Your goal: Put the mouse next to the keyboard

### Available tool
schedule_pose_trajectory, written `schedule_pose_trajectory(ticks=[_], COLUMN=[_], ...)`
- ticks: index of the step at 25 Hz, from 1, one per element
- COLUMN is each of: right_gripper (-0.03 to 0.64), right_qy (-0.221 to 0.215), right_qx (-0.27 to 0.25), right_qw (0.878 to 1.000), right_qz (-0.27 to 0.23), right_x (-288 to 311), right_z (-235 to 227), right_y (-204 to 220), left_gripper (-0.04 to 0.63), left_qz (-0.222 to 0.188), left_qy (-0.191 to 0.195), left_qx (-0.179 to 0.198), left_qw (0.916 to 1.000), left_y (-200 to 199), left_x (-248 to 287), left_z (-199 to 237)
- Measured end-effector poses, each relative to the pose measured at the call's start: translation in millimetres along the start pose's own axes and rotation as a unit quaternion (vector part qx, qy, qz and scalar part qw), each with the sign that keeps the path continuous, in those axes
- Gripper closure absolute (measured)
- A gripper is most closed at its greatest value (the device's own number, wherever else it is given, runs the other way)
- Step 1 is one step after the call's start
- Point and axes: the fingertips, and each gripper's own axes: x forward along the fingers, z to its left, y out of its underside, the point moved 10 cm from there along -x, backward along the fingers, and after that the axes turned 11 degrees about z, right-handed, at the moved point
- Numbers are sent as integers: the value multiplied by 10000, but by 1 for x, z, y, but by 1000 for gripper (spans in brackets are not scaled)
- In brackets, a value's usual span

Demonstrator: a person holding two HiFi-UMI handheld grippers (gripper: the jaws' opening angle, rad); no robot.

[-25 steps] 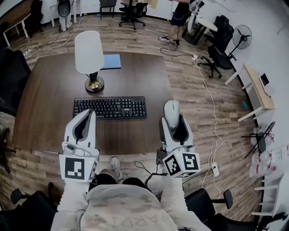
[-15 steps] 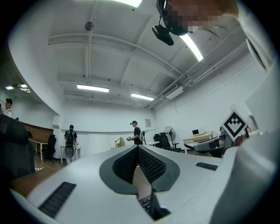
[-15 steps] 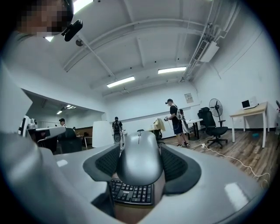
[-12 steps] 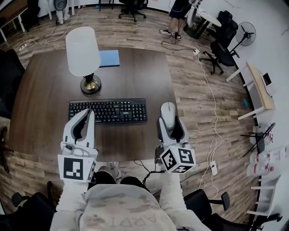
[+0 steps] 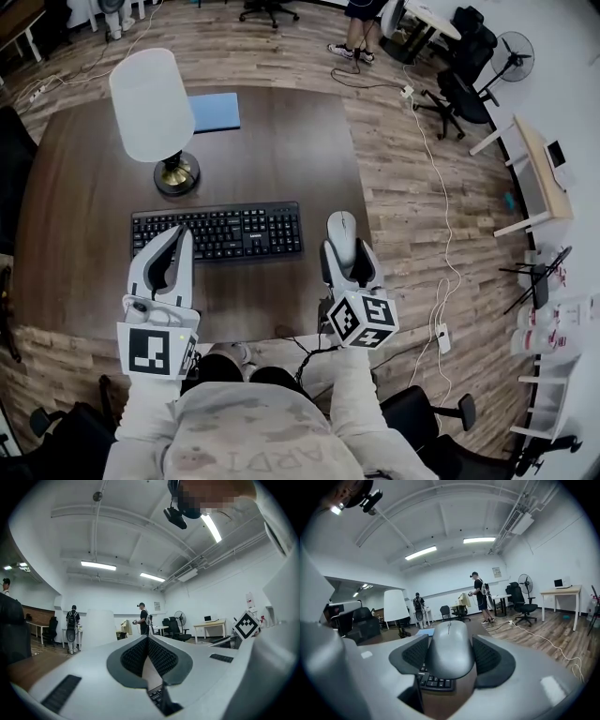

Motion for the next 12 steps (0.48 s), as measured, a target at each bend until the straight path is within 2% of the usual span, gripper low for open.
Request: schedule_pose_trajectory(ticks=[12], right_gripper=[311], right_qy=[306], right_qx=[150], right_qw=[9965], right_qz=[762], right_x=[48], right_z=[-29], right_y=[39], left_gripper=[589], left_qz=[222], left_qy=[53], left_qx=[-60], left_qw=[9997], left_y=[16], left_x=[19], left_z=[8])
